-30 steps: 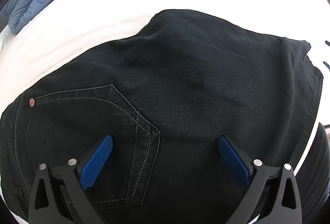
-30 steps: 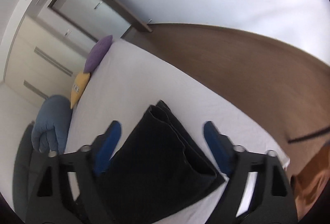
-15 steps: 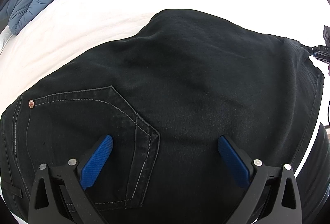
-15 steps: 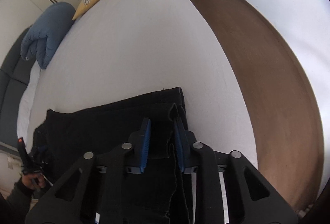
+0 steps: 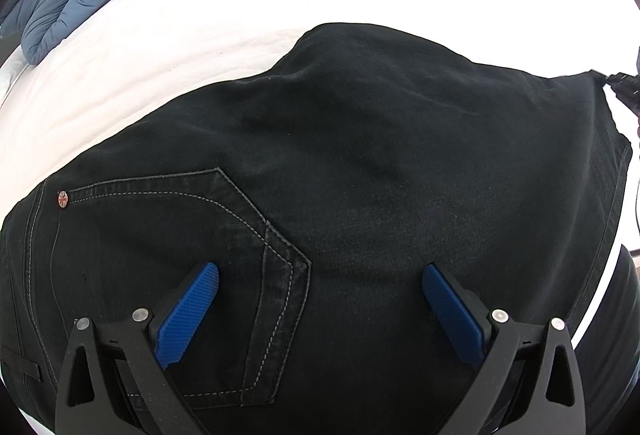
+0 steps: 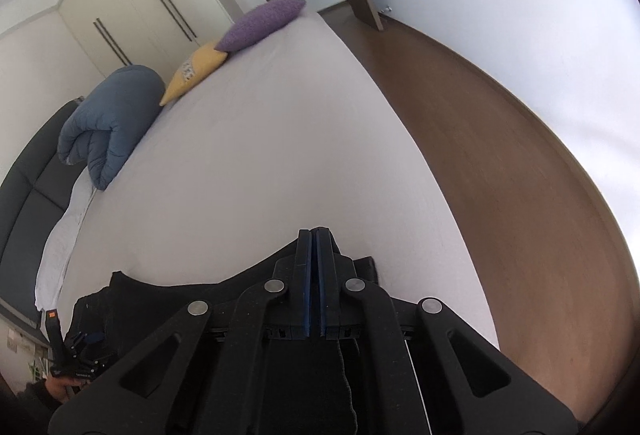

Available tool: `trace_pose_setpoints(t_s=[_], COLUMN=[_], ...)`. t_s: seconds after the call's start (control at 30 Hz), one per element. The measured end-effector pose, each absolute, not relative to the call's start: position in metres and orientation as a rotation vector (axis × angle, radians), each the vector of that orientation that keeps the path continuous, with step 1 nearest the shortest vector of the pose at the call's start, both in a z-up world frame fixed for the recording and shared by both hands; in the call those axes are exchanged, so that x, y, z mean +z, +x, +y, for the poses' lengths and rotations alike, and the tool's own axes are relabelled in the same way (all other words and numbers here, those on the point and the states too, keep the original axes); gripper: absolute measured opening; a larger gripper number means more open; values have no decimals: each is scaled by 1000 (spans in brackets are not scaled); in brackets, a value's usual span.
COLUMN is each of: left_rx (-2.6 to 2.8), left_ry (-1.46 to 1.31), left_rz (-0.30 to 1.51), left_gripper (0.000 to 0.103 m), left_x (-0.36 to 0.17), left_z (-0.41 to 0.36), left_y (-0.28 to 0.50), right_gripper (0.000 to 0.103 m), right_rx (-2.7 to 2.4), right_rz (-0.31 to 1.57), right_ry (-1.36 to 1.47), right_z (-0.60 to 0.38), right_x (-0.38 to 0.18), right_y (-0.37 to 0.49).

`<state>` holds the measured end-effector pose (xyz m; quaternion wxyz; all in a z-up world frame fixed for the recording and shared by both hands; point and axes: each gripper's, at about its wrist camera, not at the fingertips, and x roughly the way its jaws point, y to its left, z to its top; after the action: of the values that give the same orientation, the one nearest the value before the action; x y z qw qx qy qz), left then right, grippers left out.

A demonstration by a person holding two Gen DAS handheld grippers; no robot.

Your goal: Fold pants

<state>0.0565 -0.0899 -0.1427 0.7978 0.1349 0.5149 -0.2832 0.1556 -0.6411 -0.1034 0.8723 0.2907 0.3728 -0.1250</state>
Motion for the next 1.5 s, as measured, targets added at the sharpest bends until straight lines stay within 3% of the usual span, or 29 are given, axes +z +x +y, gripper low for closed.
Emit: trace_pose_setpoints(t_s=[0.13,0.23,0.4,0.57,0.77,0.87,0.97,1.1,1.13,1.17,1.23,1.37,1.5], left_rx=[-600,-593,-601,-612,-580,-532,-527,-511,-511,-510,-510,-523,-534], left_ry=[266,235,136,116,186,207,164,122,117,118,129,146,171], left_rz=[1083,1066,1017,993,1023,1060,1052,1045,1053,1056,1054,1059,1059], left_gripper=[103,103,103,103,103,102,102,102,102,102,102,102,102], left_x=[-141,-138,-118,-105,-120,-134,-127,-124,-126,-128,-130,-132,-135], left_z=[-85,-78,-66,-73,-75,-68,-58,-49,-48,-48,-49,-48,-52], left_y=[55,52,50,56,66,71,75,81,83,84,85,86,88], right_gripper=[1,3,3,3,2,0,0,12,27,58,80,80,78], right_rx=[-467,-569,-699,-288,-180,-193,-353,-368,-294,-237,-100,129,192], right_rz=[964,909,897,846,1034,950,899,880,886,902,901,957,1051], right_ry=[624,737,648,681,721,801,810,644,589,500,297,-110,-242], right_z=[-658,-666,-652,-580,-518,-536,-553,-533,-516,-495,-446,-350,-328], right_x=[-163,-159,-127,-92,-151,-170,-153,-106,-95,-85,-69,-71,-94], right_y=[154,123,86,107,118,83,58,69,82,97,123,184,232])
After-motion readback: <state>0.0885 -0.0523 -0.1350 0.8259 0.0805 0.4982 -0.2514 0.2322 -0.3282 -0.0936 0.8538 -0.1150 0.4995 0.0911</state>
